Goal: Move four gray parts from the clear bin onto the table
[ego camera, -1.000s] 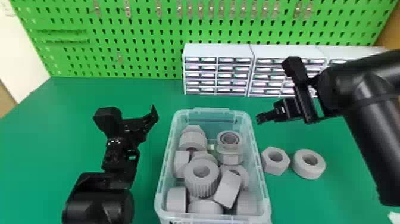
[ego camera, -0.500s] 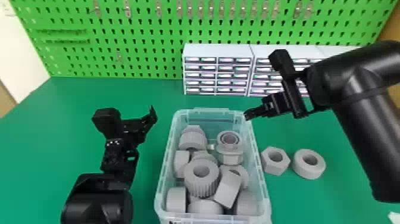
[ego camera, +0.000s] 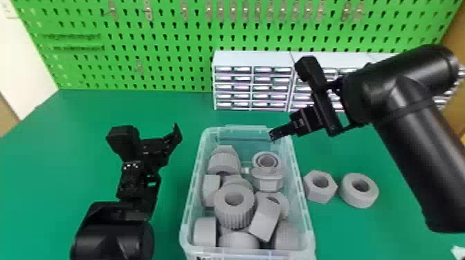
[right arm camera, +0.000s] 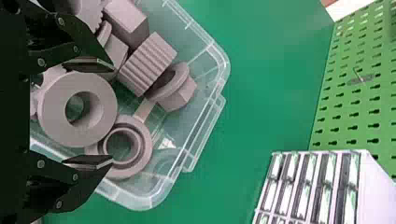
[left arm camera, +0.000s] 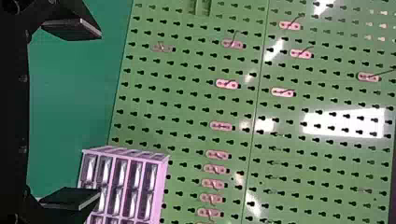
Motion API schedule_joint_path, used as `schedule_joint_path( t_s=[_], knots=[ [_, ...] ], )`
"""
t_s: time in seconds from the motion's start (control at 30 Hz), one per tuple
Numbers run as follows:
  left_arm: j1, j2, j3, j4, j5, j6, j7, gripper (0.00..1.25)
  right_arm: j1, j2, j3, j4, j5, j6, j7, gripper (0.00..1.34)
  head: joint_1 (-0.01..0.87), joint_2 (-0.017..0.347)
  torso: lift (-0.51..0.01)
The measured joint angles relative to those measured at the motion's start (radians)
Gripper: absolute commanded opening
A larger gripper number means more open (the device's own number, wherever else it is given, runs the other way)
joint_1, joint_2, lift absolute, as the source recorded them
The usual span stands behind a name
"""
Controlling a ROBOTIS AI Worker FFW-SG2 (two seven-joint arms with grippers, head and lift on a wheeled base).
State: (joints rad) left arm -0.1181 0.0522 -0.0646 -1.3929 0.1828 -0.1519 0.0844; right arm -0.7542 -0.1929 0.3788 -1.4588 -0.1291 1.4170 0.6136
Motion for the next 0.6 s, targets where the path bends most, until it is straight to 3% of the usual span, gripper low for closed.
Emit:
schedule_joint_path(
  t_s=[0.6],
  knots=[
    [-0.007,0.0,-0.011,0.0,0.02,-0.007,0.001,1.15,-0.007,0.008,0.079,0.034,-0.031,-0.025,0.0,0.78,0.693,0.072,-0.052]
  ],
)
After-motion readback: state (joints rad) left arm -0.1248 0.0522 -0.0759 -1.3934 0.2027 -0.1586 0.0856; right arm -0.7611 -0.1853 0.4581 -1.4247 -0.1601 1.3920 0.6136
